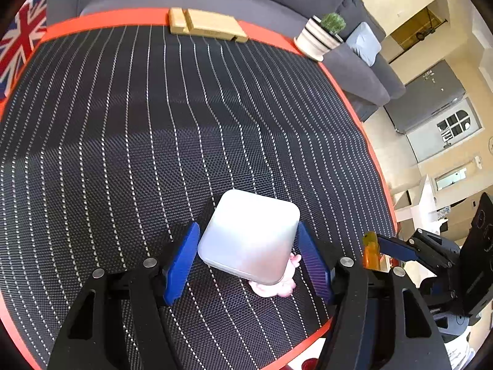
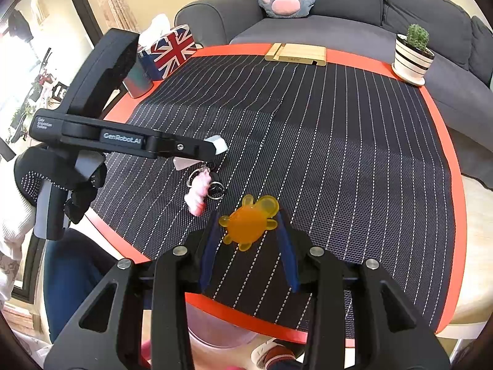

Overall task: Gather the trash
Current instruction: 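Carry the white box to the bin and open the left gripper while the right holds the turtle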

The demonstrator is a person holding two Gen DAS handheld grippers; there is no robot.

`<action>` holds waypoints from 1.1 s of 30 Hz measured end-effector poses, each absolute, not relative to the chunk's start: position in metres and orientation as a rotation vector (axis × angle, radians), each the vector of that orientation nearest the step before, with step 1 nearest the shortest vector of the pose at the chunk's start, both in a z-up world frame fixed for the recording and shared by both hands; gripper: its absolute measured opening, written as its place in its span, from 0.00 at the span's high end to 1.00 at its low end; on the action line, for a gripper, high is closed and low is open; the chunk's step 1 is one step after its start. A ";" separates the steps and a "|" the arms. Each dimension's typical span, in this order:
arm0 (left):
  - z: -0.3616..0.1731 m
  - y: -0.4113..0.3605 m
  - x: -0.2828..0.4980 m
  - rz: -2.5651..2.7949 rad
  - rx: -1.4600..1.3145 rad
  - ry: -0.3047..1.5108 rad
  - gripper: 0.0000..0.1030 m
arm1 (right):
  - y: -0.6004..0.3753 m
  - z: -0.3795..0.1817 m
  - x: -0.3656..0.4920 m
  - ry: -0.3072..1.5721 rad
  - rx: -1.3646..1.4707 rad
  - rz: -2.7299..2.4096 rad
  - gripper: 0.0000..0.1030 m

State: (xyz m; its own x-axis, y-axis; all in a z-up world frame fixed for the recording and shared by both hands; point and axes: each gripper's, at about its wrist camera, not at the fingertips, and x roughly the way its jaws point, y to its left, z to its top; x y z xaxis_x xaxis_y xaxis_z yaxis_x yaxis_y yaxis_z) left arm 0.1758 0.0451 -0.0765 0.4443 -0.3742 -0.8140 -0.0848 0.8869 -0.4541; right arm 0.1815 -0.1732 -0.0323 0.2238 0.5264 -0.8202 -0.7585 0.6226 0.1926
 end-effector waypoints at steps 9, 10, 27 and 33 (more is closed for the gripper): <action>-0.049 0.046 0.141 -0.123 -0.376 1.001 0.39 | -0.174 -0.024 0.175 0.983 -0.268 0.912 0.64; -0.045 0.045 0.136 -0.122 -0.367 0.991 0.39 | -0.175 -0.023 0.173 0.979 -0.267 0.914 0.64; 0.005 0.001 0.052 -0.116 -0.211 0.821 0.39 | -0.202 0.009 0.125 0.892 -0.279 0.944 0.64; 0.008 -0.015 0.022 -0.119 -0.179 0.798 0.42 | -0.210 0.012 0.099 0.874 -0.285 0.968 0.64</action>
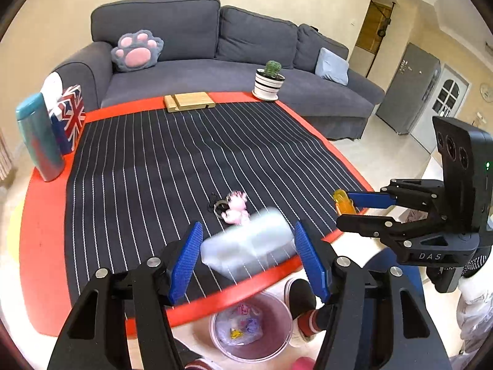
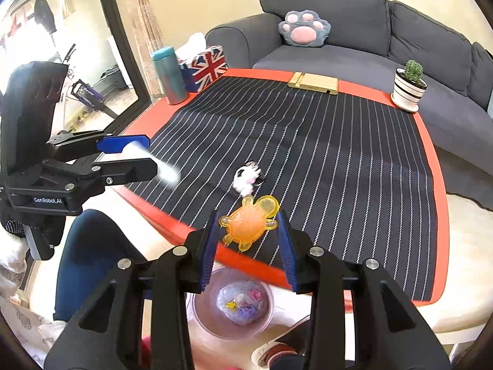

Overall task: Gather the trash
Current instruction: 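Carry the white box to the bin and open the left gripper while the right holds the turtle, then lower the orange turtle over the bin and open the right gripper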

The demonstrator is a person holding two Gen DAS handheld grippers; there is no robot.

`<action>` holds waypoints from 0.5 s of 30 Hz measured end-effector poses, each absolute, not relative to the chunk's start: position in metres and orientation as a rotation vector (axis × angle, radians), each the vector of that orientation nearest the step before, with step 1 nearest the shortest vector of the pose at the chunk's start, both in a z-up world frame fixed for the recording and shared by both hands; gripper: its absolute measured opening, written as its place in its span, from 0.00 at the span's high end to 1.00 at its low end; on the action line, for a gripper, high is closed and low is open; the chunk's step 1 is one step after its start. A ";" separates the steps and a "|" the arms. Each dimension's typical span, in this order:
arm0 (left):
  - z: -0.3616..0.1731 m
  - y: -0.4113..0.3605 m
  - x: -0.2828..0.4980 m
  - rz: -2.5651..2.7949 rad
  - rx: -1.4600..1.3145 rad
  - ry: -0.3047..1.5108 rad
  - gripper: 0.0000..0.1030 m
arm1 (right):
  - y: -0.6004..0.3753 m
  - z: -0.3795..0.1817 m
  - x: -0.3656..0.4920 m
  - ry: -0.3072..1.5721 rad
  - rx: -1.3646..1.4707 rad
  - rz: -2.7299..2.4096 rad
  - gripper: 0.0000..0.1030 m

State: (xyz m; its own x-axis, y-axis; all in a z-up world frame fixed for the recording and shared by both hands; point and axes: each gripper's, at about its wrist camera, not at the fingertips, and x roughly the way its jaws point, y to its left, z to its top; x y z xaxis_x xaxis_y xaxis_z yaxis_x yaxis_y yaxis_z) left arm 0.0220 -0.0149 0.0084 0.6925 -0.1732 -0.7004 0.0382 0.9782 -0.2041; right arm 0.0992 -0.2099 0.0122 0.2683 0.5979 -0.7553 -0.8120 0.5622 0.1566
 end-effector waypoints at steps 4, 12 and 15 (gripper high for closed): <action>0.000 -0.022 0.005 -0.133 -0.199 0.801 0.48 | -0.216 0.007 0.081 0.884 -0.282 0.992 0.64; -0.029 -0.030 -0.006 -0.155 -0.235 0.871 0.54 | -0.220 -0.013 0.067 0.937 -0.265 1.007 0.64; -0.023 -0.031 -0.012 -0.117 -0.204 0.831 0.06 | -0.223 -0.013 0.068 0.940 -0.259 1.003 0.64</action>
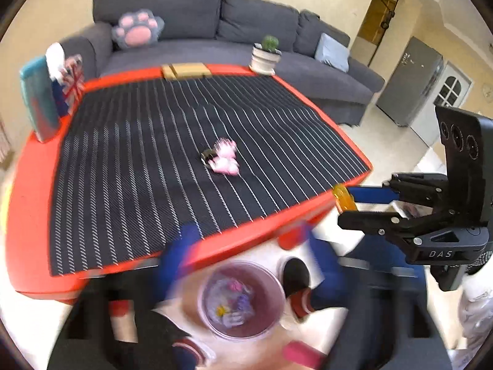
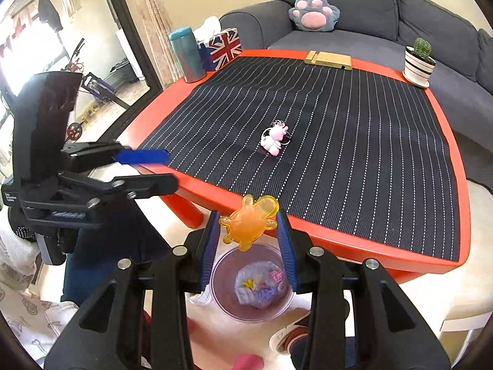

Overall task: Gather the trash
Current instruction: 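Lower the orange turtle over the bin and open the right gripper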

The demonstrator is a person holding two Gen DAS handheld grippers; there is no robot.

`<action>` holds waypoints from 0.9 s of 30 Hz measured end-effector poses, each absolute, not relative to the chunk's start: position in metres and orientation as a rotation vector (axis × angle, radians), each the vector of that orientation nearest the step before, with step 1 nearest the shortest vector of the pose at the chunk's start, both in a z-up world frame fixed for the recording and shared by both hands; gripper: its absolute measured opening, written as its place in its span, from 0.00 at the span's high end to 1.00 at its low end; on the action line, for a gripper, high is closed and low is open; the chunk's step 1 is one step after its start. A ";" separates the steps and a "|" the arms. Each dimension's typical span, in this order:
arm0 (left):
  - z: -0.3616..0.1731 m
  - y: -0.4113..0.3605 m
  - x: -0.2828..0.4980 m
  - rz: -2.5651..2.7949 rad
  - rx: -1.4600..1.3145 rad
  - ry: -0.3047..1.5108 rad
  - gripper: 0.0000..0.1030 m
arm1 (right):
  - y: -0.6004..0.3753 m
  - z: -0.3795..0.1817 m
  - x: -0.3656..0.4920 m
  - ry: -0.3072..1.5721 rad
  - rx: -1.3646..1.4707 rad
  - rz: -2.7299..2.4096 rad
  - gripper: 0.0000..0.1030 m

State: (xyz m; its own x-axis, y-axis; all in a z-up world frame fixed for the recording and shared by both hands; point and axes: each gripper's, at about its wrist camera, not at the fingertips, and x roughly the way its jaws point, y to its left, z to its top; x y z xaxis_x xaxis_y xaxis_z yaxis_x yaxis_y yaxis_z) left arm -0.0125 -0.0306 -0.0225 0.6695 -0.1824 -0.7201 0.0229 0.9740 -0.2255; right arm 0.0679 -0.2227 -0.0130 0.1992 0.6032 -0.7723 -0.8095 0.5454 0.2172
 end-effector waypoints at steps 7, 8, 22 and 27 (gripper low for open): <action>-0.023 -0.021 -0.019 -0.102 -0.225 0.841 0.06 | -0.228 -0.019 0.066 0.958 -0.253 1.002 0.64; -0.023 -0.021 -0.020 -0.102 -0.231 0.843 0.06 | -0.228 -0.020 0.066 0.961 -0.253 1.003 0.64; -0.019 -0.007 -0.040 -0.058 -0.242 0.813 0.06 | -0.220 -0.034 0.046 1.012 -0.282 1.056 0.64; -0.018 -0.002 -0.042 -0.052 -0.253 0.810 0.06 | -0.215 -0.034 0.045 1.018 -0.278 1.075 0.64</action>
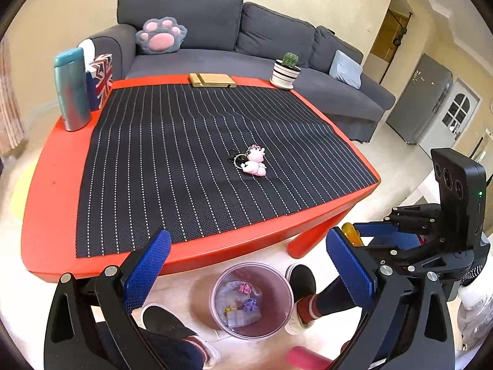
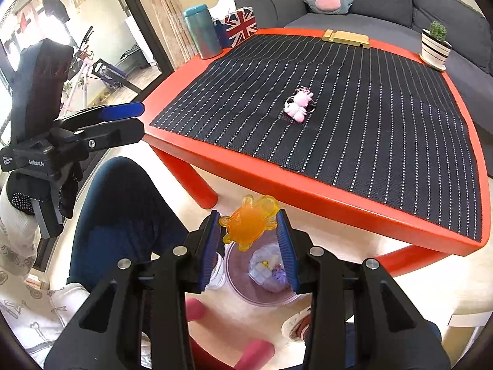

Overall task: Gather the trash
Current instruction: 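Lower the orange turtle over the bin and open the right gripper, then move the left gripper toward the pink keyring toy on the mat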

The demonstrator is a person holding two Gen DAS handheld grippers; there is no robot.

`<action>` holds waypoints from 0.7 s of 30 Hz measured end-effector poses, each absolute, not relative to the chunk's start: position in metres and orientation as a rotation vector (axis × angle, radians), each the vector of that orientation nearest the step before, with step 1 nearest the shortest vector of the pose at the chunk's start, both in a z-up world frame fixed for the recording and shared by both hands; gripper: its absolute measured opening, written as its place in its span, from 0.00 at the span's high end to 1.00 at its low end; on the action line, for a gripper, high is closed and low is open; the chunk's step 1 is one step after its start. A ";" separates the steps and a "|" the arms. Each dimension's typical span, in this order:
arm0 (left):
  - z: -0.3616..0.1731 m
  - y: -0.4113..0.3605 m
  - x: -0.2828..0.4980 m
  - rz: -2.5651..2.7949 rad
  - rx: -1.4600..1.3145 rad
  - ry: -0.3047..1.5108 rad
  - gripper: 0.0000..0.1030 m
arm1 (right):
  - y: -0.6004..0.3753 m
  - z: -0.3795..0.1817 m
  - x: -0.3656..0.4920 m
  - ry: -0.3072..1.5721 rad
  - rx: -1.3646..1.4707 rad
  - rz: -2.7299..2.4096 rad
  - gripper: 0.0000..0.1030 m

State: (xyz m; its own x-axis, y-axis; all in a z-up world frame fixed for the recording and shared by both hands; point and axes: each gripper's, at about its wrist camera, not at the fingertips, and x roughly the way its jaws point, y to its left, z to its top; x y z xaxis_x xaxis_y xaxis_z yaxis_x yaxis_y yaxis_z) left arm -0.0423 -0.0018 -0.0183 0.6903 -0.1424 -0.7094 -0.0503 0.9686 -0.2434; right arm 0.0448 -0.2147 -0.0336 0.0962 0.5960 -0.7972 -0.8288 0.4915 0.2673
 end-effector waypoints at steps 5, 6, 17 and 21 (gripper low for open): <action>-0.018 0.000 -0.043 -0.048 -0.251 0.806 0.06 | -0.213 -0.033 0.044 1.009 -0.284 1.083 0.38; -0.017 0.000 -0.043 -0.046 -0.248 0.805 0.06 | -0.214 -0.032 0.046 0.999 -0.272 1.073 0.28; -0.023 -0.005 -0.042 -0.047 -0.239 0.820 0.06 | -0.220 -0.034 0.054 0.999 -0.239 1.028 0.10; -0.022 -0.006 -0.041 -0.049 -0.237 0.824 0.06 | -0.222 -0.034 0.056 1.001 -0.224 1.022 0.10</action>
